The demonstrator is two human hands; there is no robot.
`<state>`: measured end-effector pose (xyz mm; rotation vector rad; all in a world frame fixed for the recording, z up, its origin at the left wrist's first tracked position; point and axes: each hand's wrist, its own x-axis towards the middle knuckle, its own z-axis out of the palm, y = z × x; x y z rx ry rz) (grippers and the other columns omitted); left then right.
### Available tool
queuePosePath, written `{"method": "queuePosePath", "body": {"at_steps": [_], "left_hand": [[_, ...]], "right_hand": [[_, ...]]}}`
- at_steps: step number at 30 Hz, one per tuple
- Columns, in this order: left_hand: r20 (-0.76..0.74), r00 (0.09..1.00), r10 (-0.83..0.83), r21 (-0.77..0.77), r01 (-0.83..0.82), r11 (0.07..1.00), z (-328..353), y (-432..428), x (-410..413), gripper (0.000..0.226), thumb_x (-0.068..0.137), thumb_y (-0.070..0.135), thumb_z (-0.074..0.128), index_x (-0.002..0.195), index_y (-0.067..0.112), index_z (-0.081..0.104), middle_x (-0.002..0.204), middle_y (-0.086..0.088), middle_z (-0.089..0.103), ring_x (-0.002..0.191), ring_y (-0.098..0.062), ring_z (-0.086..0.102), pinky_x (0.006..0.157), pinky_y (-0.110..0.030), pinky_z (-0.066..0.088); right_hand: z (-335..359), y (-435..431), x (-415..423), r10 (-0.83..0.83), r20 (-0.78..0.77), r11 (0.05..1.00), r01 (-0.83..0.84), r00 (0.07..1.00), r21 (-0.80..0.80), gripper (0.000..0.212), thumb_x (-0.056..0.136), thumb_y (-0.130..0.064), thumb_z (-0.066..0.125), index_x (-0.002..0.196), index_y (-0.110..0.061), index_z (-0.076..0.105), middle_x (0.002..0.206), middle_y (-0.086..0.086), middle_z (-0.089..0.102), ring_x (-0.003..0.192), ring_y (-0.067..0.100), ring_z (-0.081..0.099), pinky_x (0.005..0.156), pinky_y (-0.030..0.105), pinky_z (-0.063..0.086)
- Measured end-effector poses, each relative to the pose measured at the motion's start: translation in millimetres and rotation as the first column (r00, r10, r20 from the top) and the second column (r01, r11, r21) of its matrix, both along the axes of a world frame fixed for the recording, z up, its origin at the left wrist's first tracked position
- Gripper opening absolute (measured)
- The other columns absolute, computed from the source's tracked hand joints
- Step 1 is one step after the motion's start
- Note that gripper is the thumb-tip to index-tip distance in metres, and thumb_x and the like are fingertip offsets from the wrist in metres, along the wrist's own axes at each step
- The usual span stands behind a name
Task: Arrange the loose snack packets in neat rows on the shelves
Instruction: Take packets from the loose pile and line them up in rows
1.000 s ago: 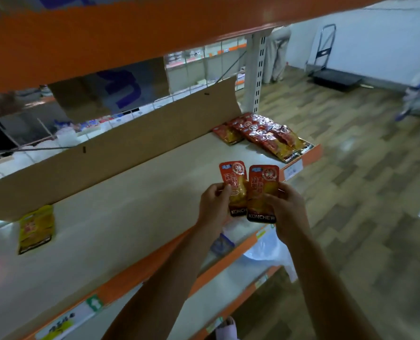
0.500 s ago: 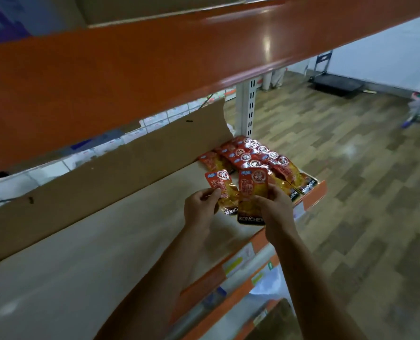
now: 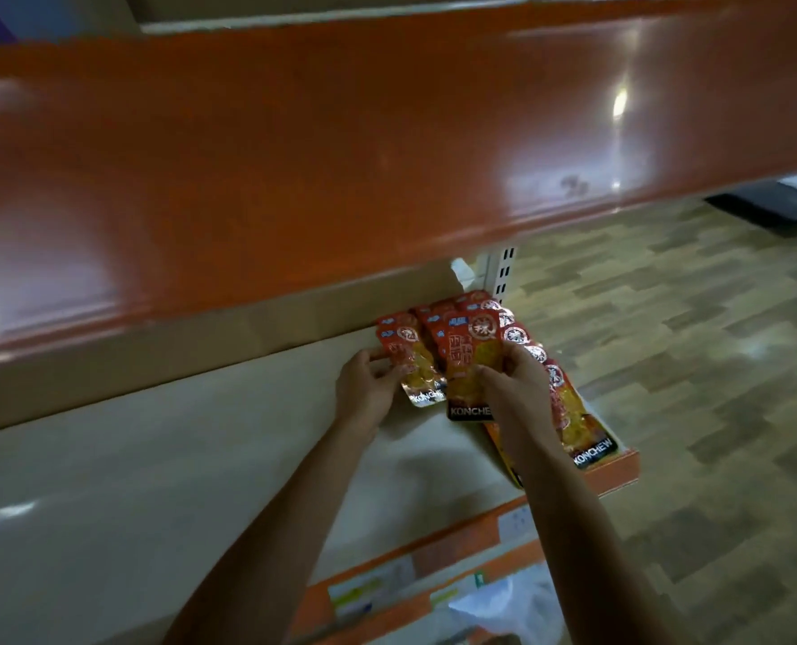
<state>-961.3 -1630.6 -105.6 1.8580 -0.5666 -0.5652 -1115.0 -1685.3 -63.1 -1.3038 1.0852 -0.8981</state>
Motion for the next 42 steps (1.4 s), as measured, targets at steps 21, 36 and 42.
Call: {"method": "queuePosePath", "body": {"at_steps": [21,36,42], "left_hand": [[0.438,0.899,-0.023,0.321,-0.132,0.938,2.0,-23.2,-9.7,0.025,0.092,0.027,0.06,0.11,0.012,0.069,0.104,-0.004,0.071,0.098,-0.02,0.064,0.079,-0.027,0.044],[-0.171,0.985,0.01,-0.21,-0.046,0.977,9.8,-13.8,-24.5,0.018,0.085,0.016,0.073,0.096,0.029,0.067,0.097,0.0,0.073,0.09,-0.012,0.071,0.079,-0.029,0.058],[-0.144,0.977,0.156,-0.094,-0.17,0.981,0.0,0.1,-13.6,0.019,0.085,0.018,0.073,0.103,0.017,0.068,0.092,0.004,0.072,0.085,-0.009,0.07,0.071,-0.024,0.056]], "right_hand": [[-4.7,-45.8,0.9,0.171,-0.139,0.975,-0.188,0.975,-0.118,0.021,0.084,0.0,0.058,0.091,-0.018,0.064,0.089,0.011,0.07,0.083,0.031,0.068,0.076,0.053,0.056],[-6.3,-36.6,21.2,0.31,-0.278,0.9,-0.376,0.909,-0.223,0.036,0.085,-0.008,0.061,0.121,-0.016,0.061,0.099,0.004,0.07,0.091,0.02,0.067,0.082,0.04,0.056],[-7.0,-38.8,16.4,0.199,-0.4,0.85,-0.361,0.895,-0.383,0.042,0.088,-0.005,0.057,0.13,-0.01,0.057,0.123,0.007,0.064,0.112,0.019,0.059,0.092,0.028,0.046]]}}
